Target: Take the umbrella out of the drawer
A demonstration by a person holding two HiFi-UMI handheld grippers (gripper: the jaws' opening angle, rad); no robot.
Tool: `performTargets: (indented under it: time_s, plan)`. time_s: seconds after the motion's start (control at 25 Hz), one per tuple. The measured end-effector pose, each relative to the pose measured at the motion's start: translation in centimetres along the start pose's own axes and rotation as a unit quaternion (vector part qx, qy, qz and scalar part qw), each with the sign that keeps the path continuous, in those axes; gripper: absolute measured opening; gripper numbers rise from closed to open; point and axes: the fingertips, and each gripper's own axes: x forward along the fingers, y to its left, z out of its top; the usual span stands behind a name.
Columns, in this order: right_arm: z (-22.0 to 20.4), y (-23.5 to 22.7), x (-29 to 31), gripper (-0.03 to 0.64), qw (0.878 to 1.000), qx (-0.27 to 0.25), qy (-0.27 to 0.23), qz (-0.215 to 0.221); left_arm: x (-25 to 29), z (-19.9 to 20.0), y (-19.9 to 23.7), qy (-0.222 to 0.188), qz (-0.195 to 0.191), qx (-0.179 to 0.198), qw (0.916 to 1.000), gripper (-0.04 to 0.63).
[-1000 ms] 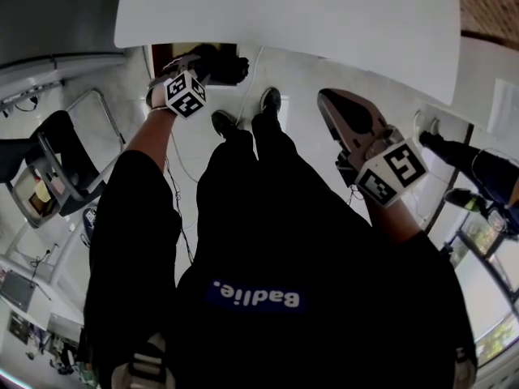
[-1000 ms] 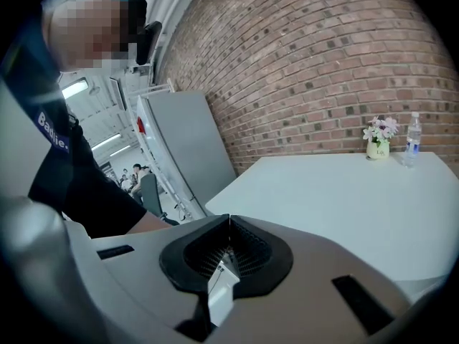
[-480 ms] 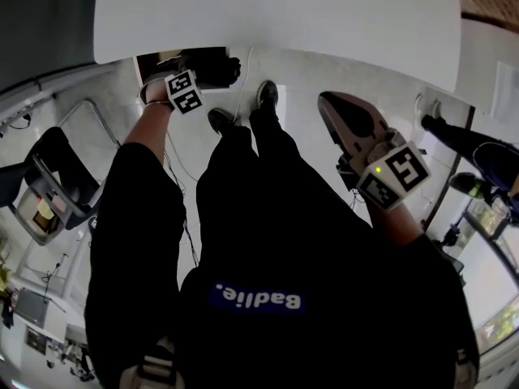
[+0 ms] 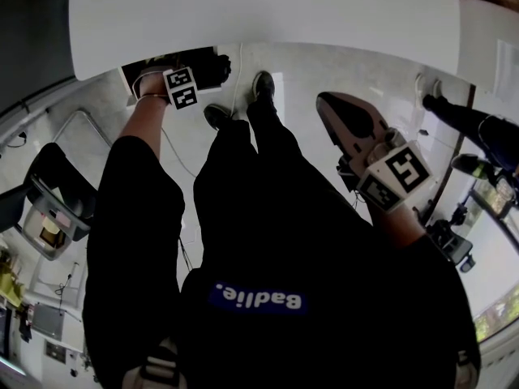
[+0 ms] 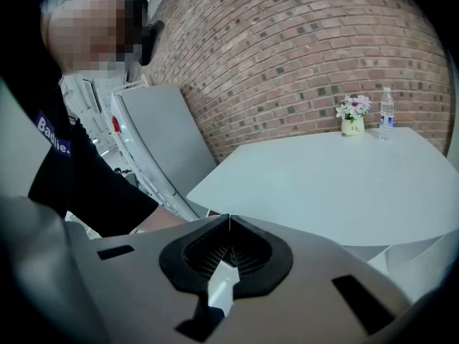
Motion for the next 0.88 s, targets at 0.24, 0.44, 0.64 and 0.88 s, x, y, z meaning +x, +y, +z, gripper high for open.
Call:
performTargets:
  time_s: [0.24,0.44,0.64,0.88]
  plan:
    - [-1.0,-1.0,-0.5,0.029,0.999,-0.019,0.018,-0.023,0.8,0.2,-0.3,0.006,-0.031,0.038,0.9987,0.313]
    - [-1.2,-1.1,-0.7,0.029,0.999,-0.015,0.017,-0.024,1.0,0.4,-0.7,0.023,-0.06,0.07,0.9954,0.262]
    - [-0.5,-0.1,-1.1,0.029,0.999,-0.023,0.011,-0.027,0.3,0.0,-1.1,0.019,-0.038,0.056,0.9975,0.23]
    - [0.5,0.7,-1.1,0.029,0.999,-0.03,0.005,-0.021,-1.9,0.8,-0.3,-0.006,-0.016,0.031,0.9994,0.224]
